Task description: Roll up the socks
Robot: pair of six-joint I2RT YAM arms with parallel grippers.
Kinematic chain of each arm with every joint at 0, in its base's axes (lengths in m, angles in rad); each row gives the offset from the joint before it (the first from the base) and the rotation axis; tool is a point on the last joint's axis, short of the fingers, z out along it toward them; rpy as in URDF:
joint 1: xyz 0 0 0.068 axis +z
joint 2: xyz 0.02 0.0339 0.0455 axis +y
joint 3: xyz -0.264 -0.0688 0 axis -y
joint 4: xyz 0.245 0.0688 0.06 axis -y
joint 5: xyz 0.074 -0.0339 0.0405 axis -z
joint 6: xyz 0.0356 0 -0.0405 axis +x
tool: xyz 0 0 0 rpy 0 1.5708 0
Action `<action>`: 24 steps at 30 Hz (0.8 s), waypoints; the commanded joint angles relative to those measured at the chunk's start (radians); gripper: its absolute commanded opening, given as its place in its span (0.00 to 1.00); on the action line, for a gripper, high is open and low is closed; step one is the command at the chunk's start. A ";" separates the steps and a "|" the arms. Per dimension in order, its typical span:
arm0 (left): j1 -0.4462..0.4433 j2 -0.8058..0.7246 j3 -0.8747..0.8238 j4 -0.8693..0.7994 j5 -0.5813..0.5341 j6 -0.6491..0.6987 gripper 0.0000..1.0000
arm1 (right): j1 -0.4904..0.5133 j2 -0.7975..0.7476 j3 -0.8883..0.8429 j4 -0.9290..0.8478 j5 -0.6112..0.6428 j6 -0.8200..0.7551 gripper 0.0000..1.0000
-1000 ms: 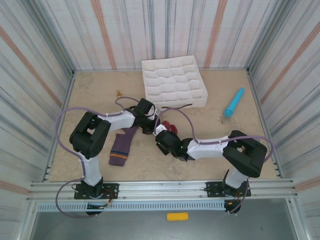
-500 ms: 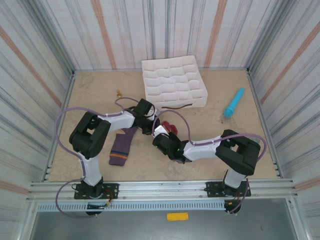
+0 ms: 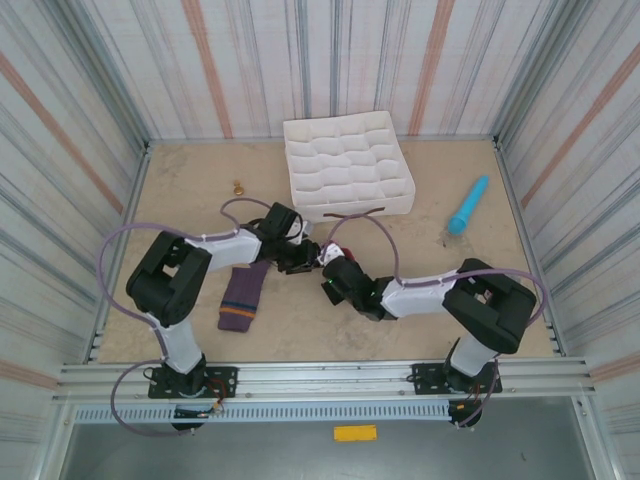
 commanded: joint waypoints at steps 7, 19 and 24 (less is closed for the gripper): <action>0.006 -0.130 -0.164 0.253 0.023 -0.041 0.64 | -0.346 0.047 -0.139 0.115 -0.744 0.240 0.00; -0.002 -0.016 -0.105 0.350 -0.018 -0.092 0.61 | -0.589 0.300 -0.116 0.378 -1.169 0.565 0.00; -0.017 0.059 -0.038 0.373 -0.028 -0.105 0.60 | -0.645 0.361 -0.090 0.329 -1.195 0.677 0.00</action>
